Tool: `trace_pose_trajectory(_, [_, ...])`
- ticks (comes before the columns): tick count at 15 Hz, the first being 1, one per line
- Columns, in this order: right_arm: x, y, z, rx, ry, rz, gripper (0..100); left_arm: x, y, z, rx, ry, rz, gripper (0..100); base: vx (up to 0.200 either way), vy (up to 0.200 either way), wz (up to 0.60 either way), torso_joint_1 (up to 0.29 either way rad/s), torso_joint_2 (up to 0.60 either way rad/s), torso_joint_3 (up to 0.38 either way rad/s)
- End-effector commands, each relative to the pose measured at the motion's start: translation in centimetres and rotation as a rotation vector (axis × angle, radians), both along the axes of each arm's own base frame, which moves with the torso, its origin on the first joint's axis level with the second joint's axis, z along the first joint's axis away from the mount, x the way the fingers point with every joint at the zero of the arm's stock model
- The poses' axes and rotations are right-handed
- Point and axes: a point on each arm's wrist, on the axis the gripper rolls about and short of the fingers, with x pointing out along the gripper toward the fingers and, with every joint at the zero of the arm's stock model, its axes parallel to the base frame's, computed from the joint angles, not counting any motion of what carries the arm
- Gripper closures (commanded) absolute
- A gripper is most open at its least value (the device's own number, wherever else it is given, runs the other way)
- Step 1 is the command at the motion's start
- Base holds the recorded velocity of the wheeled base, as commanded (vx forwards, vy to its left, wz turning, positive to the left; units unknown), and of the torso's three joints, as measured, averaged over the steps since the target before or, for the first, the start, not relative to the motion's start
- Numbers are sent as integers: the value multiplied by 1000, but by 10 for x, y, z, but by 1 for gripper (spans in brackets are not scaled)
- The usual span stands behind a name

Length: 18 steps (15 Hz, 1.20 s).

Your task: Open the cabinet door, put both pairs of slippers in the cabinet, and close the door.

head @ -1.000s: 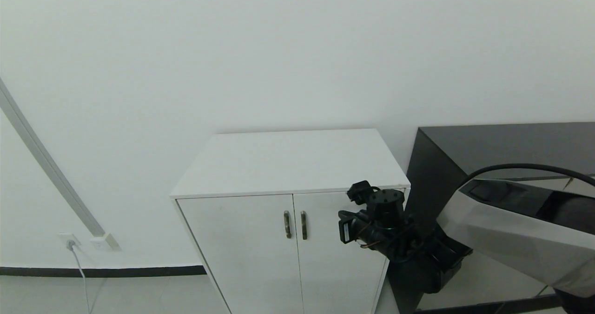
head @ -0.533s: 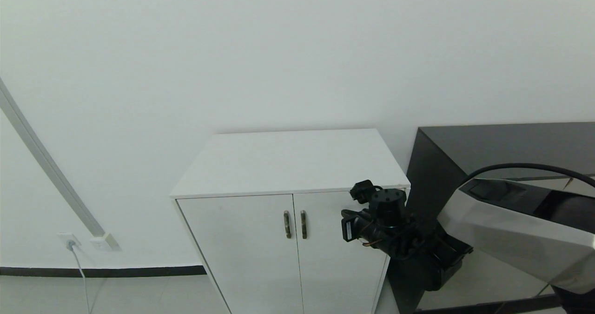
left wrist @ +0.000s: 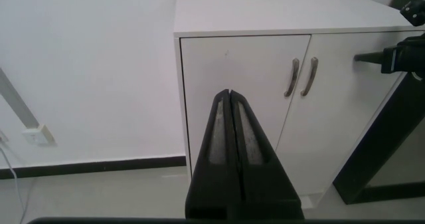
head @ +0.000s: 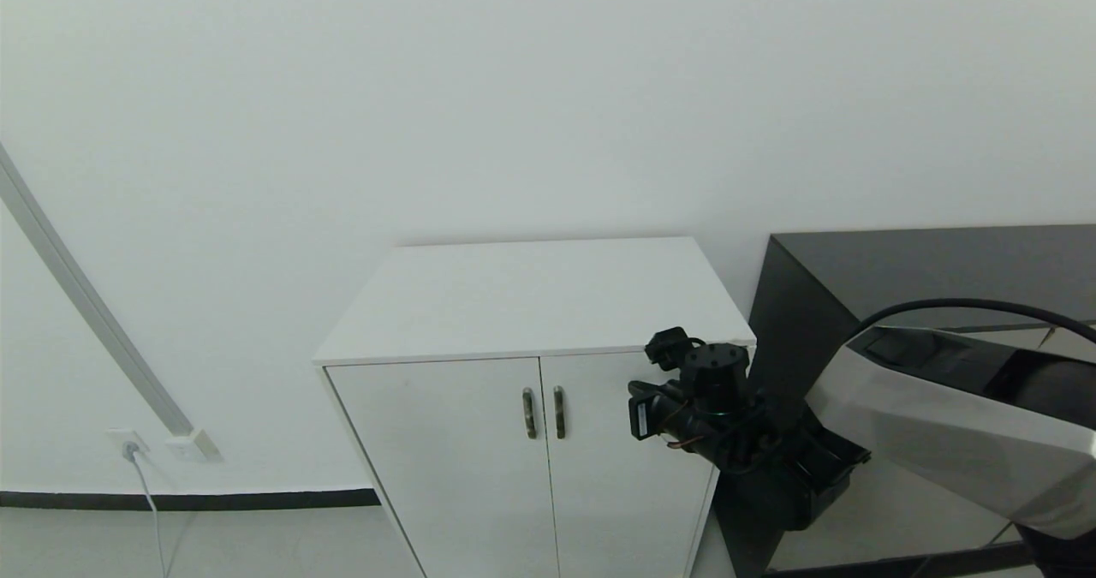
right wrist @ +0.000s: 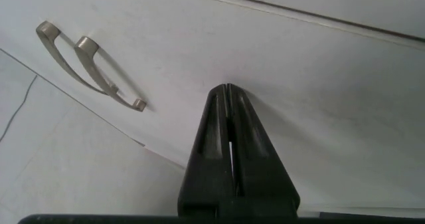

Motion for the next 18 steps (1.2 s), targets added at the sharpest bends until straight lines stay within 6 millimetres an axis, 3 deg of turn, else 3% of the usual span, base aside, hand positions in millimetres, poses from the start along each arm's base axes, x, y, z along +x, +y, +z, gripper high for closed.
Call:
trace_pose_trajectory(1, [2, -2, 1, 4, -4, -5, 100, 0, 0, 0, -2, 1, 1, 100, 0, 0, 0, 0, 0, 0])
trace_pose_trajectory(7, [5, -5, 3, 8, -11, -15, 100, 0, 0, 0, -2, 1, 1, 100, 0, 0, 0, 0, 0, 0])
trace_pose_trajectory(11, [-17, -19, 31, 19, -22, -15, 100, 0, 0, 0, -2, 1, -1, 100, 0, 0, 0, 0, 0, 0])
trace_pose_trajectory(14, [-41, -41, 56, 32, -32, -32, 100, 0, 0, 0, -2, 1, -1, 100, 0, 0, 0, 0, 0, 0])
trace_pose_trajectory(15, [-59, -63, 73, 42, -50, -60, 100, 0, 0, 0, -2, 1, -3, 100, 0, 0, 0, 0, 0, 0])
trace_pose_trajectory(18, [-90, -103, 90, 43, -54, -124, 100, 0, 0, 0, -2, 1, -3, 100, 0, 0, 0, 0, 0, 0])
